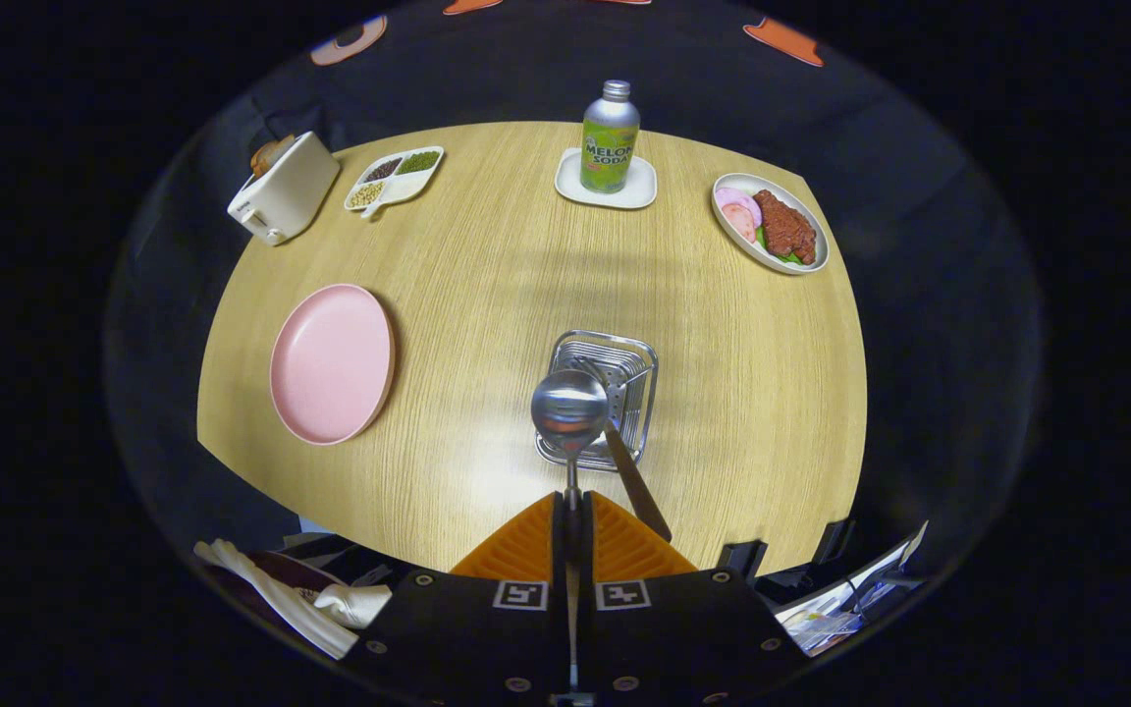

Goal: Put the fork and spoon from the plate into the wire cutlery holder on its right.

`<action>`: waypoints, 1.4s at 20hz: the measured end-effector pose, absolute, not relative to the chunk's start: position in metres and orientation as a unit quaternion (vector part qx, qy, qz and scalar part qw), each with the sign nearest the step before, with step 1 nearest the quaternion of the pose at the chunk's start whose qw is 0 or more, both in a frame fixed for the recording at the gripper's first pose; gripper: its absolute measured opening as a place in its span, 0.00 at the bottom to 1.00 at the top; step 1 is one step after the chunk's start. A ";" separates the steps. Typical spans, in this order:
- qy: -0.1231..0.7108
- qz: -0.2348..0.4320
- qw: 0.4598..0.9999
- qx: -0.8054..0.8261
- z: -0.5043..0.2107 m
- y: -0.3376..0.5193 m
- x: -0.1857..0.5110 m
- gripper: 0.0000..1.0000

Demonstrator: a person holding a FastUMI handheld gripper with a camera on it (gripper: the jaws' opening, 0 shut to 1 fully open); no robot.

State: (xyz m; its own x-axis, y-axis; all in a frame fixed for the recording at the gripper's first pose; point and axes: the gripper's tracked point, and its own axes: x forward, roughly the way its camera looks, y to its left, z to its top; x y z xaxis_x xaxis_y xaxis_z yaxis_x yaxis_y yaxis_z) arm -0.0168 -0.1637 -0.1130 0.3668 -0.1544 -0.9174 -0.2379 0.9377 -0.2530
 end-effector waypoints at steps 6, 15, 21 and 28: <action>0.602 0.024 0.775 -0.190 -0.121 -0.173 0.003 0.04; 0.595 0.028 0.776 -0.209 -0.122 -0.173 0.022 0.26; 0.500 0.000 0.848 -0.178 -0.090 -0.169 0.034 1.00; 0.347 -0.021 0.933 -0.092 -0.032 -0.141 0.023 1.00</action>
State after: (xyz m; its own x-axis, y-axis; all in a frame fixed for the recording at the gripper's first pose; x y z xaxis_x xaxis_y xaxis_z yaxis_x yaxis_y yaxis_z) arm 0.0230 -0.1406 -0.0324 0.7579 -0.1030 -0.6442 -0.0254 0.9820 -0.1869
